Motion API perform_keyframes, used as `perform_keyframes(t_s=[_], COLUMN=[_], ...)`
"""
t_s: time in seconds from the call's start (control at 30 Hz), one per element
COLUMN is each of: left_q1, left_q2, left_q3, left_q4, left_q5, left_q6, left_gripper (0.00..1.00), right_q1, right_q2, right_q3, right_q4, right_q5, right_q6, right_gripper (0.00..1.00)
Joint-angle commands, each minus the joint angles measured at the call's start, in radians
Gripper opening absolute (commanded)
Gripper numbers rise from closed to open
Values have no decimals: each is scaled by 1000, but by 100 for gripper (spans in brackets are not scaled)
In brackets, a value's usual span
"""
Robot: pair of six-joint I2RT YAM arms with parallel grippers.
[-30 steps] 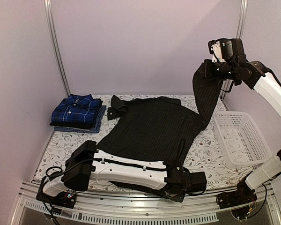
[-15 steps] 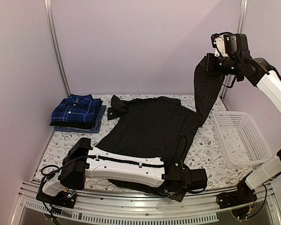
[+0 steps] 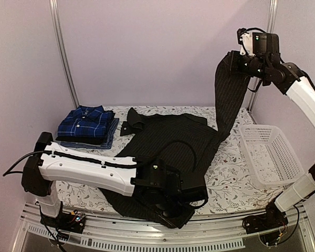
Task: Fold and stack the long sleeve shirts
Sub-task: Fold the flattened shirt at the center of the board.
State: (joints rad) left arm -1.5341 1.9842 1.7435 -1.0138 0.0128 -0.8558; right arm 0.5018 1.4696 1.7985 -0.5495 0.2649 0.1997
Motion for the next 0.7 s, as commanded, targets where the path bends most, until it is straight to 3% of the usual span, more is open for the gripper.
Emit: perform_keyframes(t_s=[0.0,0.17,0.67], left_q1=[37,115,324], left_q2=[-98,-197,-384], left_q3=[-182,-378,-690], left_q4=[169,289,329], left_q5=[188,261,267], left_q6=[67,58,31], left_gripper=[0,0,0], right_q1=[-5,-5,34], right_q2=[4,17,197], right_q3=[-32,-86,-78], right_q4=[120,219,534], right_q5=[-49,-161,-254], right_q6=[-19,4,31], right_gripper=[0,0,0])
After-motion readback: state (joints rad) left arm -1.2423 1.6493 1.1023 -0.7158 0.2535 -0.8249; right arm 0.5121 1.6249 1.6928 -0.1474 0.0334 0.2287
